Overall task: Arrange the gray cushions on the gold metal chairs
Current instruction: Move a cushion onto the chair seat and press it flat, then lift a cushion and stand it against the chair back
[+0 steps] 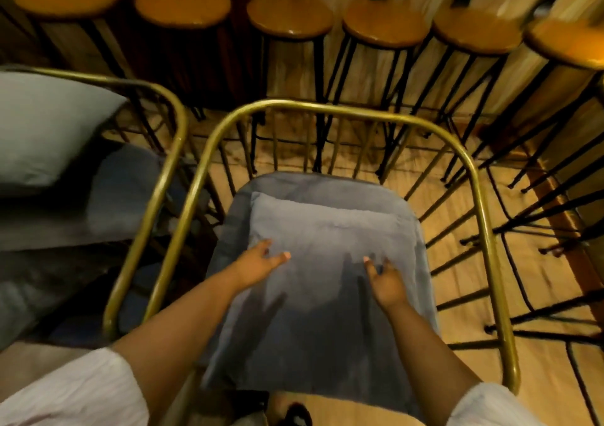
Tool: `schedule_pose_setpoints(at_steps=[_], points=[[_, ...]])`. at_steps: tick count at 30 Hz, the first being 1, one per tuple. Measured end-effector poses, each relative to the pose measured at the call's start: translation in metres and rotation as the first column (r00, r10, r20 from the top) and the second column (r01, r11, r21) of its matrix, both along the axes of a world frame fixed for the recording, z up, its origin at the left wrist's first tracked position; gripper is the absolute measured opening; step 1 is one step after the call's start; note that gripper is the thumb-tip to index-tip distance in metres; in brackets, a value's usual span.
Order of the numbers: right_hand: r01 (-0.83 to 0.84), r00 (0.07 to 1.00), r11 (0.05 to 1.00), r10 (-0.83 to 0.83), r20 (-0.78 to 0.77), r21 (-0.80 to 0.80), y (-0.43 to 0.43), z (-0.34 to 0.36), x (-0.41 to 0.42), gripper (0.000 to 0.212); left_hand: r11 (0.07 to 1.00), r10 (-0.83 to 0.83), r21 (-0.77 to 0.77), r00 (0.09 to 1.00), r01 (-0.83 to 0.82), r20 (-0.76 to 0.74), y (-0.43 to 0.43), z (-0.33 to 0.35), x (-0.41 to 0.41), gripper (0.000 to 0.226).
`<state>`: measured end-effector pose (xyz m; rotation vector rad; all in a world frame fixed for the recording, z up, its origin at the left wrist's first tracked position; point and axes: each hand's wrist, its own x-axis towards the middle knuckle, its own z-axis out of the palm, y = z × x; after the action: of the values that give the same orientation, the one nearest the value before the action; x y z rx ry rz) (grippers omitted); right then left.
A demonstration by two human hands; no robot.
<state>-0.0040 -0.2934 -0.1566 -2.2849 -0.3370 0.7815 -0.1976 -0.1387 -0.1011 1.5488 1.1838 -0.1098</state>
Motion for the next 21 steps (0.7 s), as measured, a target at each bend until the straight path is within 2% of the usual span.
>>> schedule_pose_setpoints(at_steps=[3, 6, 10, 16, 21], points=[[-0.184, 0.983, 0.982, 0.185, -0.017, 0.039, 0.039, 0.043, -0.038, 0.05, 0.997, 0.029, 0.076, 0.998, -0.034, 0.057, 0.008, 0.05, -0.038, 0.068], [-0.381, 0.924, 0.916, 0.381, 0.026, 0.125, 0.082, 0.089, -0.083, 0.036, 0.974, 0.106, 0.191, 0.989, -0.124, 0.105, 0.03, 0.095, -0.088, 0.048], [-0.549, 0.83, 0.807, 0.556, 0.031, 0.219, 0.146, 0.153, -0.145, 0.042, 0.914, 0.196, 0.327, 0.967, -0.241, 0.165, 0.081, 0.145, -0.159, 0.039], [-0.654, 0.752, 0.708, 0.648, 0.122, 0.266, 0.274, 0.205, -0.238, 0.035, 0.833, 0.237, 0.441, 0.937, -0.333, 0.258, 0.183, 0.209, -0.26, 0.04], [-0.6, 0.781, 0.724, 0.622, 0.056, 0.341, 0.394, 0.232, -0.308, 0.032, 0.779, 0.25, 0.524, 0.937, -0.345, 0.245, 0.302, 0.241, -0.337, 0.045]])
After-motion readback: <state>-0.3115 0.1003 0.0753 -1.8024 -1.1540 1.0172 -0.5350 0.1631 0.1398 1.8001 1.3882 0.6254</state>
